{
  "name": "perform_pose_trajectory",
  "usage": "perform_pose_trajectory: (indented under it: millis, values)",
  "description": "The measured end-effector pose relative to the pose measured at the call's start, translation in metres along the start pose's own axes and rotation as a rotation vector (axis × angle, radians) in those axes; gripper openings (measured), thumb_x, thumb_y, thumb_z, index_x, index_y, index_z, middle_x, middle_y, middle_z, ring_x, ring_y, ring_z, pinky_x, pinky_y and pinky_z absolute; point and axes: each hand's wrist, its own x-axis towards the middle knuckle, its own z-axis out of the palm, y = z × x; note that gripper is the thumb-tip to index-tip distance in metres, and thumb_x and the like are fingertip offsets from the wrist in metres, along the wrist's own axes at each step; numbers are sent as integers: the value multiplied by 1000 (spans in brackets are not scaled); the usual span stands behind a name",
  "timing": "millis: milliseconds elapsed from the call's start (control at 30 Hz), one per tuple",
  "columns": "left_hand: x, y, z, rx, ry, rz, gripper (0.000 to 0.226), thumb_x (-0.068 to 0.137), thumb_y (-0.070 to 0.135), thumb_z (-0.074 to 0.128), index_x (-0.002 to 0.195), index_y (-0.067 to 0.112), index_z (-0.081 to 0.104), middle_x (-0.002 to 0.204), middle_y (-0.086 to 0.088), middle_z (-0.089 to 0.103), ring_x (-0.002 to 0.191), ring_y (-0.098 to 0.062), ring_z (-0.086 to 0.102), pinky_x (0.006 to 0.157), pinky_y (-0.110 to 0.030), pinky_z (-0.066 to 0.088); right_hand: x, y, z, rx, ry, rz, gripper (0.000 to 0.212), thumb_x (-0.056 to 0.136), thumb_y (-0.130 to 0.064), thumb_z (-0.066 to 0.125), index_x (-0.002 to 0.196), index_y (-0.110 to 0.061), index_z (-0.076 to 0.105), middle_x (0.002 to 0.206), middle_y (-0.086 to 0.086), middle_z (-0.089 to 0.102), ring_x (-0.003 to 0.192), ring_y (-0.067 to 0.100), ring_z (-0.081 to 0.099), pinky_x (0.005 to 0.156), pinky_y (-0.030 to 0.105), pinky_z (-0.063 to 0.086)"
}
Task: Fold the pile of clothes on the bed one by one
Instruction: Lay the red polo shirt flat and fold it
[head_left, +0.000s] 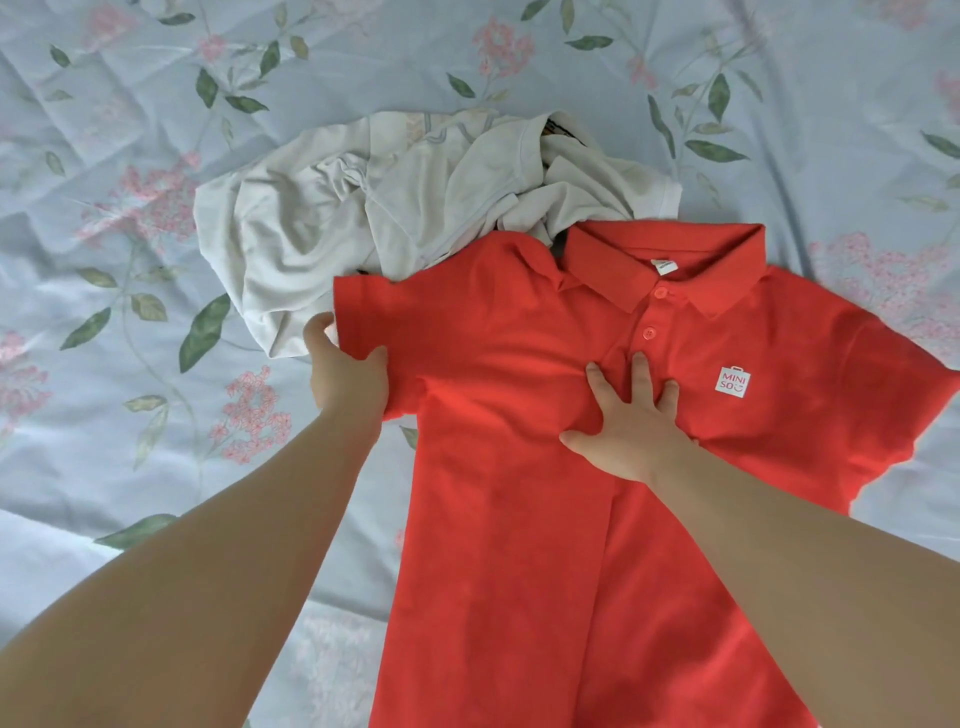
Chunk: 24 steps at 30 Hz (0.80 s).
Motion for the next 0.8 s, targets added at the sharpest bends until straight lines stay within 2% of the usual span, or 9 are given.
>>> perform_pose_trajectory:
  millis: [100,233,333,433,500,567,633,700,800]
  values:
    - [-25,-8,8,526,63,160,77,87,22,61,148,29,14,151,-8,21,134,-32,29,106,-47,28,-3,-1,1,15,1,-12,87,86,-60,52,145,-49,-10,152,-9,-33,143,33,-22,106,70,18]
    - [-62,-14,27,906,-32,601,72,93,27,49,151,30,7,158,-3,4,147,-25,-2,115,-50,5,-12,6,-2,134,48,-80,81,89,-53,52,147,-48,-3,155,-10,-25,145,30,-17,108,68,16]
    - [-90,-14,53,1087,-242,830,65,98,38,37,152,31,2,160,1,-2,147,-23,-10,116,-50,-3,-27,28,1,467,374,-174,70,89,-28,58,149,-33,21,159,1,3,146,23,10,114,47,22]
    - [-113,-15,85,1165,-514,871,65,98,50,30,151,35,-4,160,3,-8,146,-23,-12,117,-50,-2,-45,73,1,730,925,174,49,86,-13,53,134,-16,45,140,12,39,126,33,41,103,41,30]
    - [-118,-19,102,1207,-609,777,71,94,60,30,150,36,-6,159,5,-13,146,-24,-14,116,-53,-1,-48,106,-7,869,978,546,47,87,-19,50,134,-16,42,139,12,38,123,34,42,103,43,28]
    - [-118,-28,112,1282,-628,722,78,90,68,28,150,35,-10,158,5,-19,144,-26,-20,115,-56,-4,-44,133,-14,993,880,732,53,90,-31,50,138,-15,35,141,11,37,125,33,40,104,44,30]
    - [-115,-32,114,1324,-622,718,81,89,70,26,149,34,-14,157,4,-22,143,-27,-23,115,-56,-6,-38,149,-19,1202,798,672,60,89,-36,54,141,-15,33,131,7,46,115,29,47,99,40,37]
    - [-113,-31,113,1328,-638,711,81,88,70,26,148,34,-16,157,4,-24,143,-27,-24,115,-55,-7,-38,146,-26,1250,781,464,55,87,-26,58,138,-15,39,116,0,53,102,22,53,92,34,43]
    - [-109,-27,112,1322,-672,682,79,90,68,27,148,35,-15,156,5,-24,143,-25,-24,115,-53,-8,-36,122,-37,812,816,49,46,85,-14,55,131,-16,51,115,2,60,103,25,54,96,36,41]
